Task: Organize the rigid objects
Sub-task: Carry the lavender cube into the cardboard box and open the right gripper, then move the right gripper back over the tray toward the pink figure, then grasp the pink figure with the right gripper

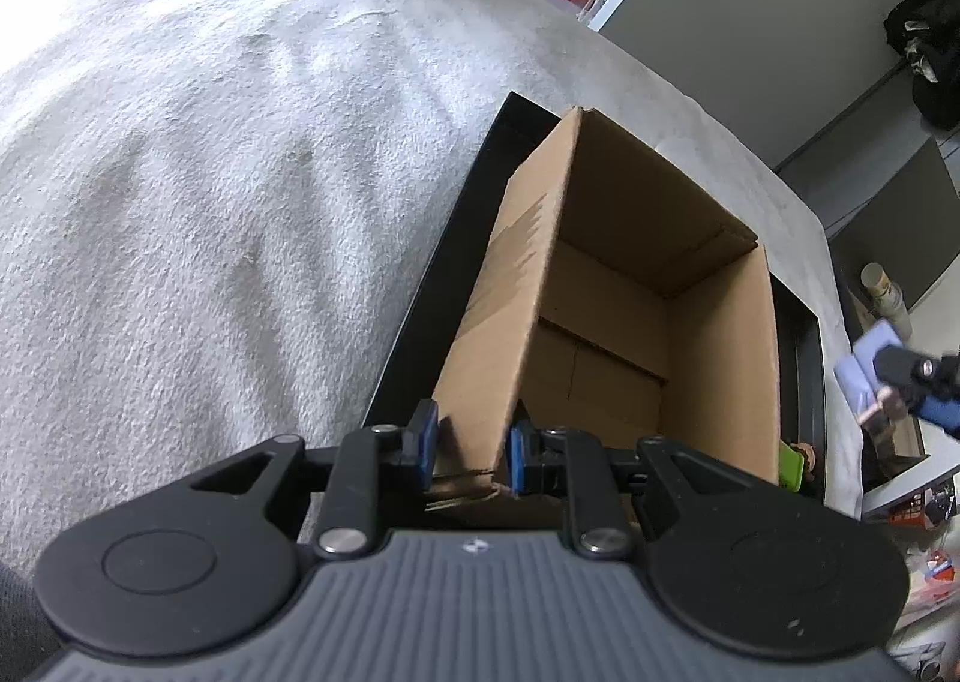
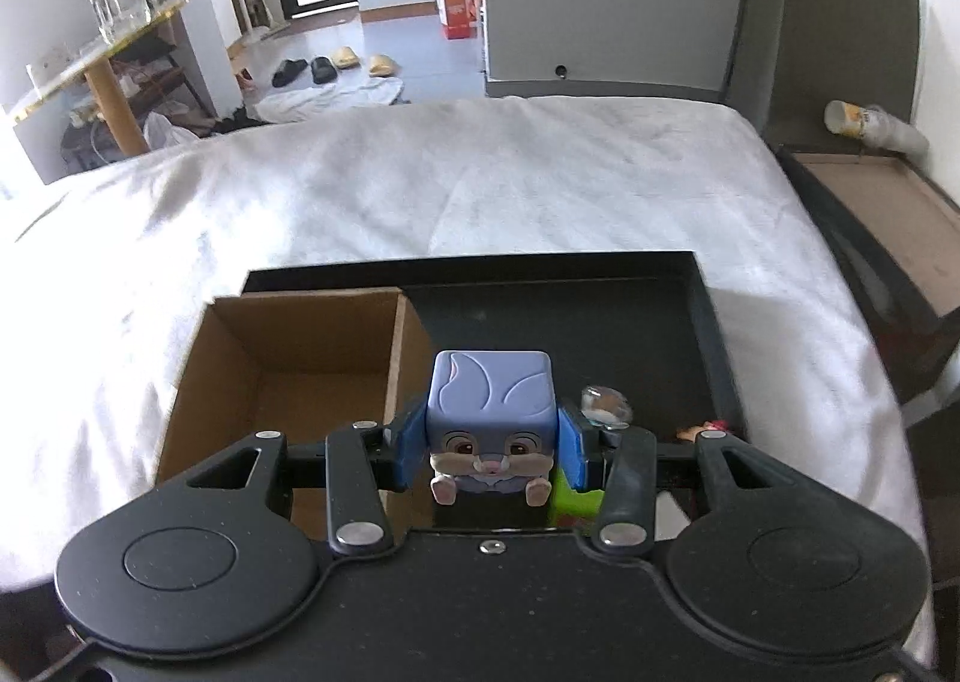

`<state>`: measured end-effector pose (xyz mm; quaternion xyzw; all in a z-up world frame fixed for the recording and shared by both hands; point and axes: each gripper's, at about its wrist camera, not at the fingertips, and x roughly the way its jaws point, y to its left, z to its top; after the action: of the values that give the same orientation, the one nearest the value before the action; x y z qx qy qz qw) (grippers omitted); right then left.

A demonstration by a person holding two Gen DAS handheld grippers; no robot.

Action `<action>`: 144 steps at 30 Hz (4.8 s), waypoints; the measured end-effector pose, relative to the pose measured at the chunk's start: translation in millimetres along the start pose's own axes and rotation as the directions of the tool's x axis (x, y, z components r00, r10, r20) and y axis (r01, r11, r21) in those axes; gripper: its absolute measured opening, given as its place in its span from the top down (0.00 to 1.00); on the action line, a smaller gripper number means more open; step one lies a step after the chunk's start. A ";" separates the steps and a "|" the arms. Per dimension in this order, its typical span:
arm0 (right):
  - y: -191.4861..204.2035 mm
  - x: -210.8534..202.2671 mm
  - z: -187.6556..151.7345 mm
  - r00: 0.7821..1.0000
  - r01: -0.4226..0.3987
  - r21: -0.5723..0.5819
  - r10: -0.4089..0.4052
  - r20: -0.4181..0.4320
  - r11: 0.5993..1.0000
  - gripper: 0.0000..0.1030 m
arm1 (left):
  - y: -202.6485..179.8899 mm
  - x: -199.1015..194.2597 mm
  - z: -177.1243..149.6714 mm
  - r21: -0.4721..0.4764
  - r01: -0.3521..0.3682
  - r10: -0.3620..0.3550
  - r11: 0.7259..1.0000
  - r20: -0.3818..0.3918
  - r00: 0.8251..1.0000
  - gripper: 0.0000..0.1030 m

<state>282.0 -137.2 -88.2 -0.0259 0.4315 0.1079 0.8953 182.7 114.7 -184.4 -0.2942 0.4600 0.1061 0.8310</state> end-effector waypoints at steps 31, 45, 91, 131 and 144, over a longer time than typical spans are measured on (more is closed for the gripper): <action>109.9 53.5 26.3 0.993 -0.118 -0.134 0.115 -0.029 0.984 0.57 | 4.1 10.6 8.3 -0.025 0.079 -0.079 0.997 -0.020 0.997 0.78; 95.7 24.9 23.3 0.994 -0.108 -0.127 0.111 0.018 0.986 0.24 | 2.9 13.0 11.4 -0.044 0.086 -0.087 0.995 -0.026 0.996 0.77; -99.7 -51.6 -51.4 0.994 0.103 0.193 -0.094 -0.055 0.976 0.00 | -17.9 7.2 10.8 -0.055 -0.054 0.052 0.997 -0.030 0.998 0.78; -149.0 63.6 -75.3 0.936 0.072 0.196 0.001 -0.352 0.978 0.53 | -15.5 17.5 11.1 -0.066 -0.054 0.051 0.996 -0.037 0.998 0.77; -135.4 88.9 -81.6 0.904 0.147 0.077 -0.103 -0.415 0.986 0.62 | -16.2 17.6 10.2 -0.058 -0.056 0.054 0.997 -0.038 0.998 0.77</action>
<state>302.3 -265.5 -214.8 -0.0279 0.6119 0.0194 0.7902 206.9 106.0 -188.4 -0.3079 0.4795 0.1371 0.8103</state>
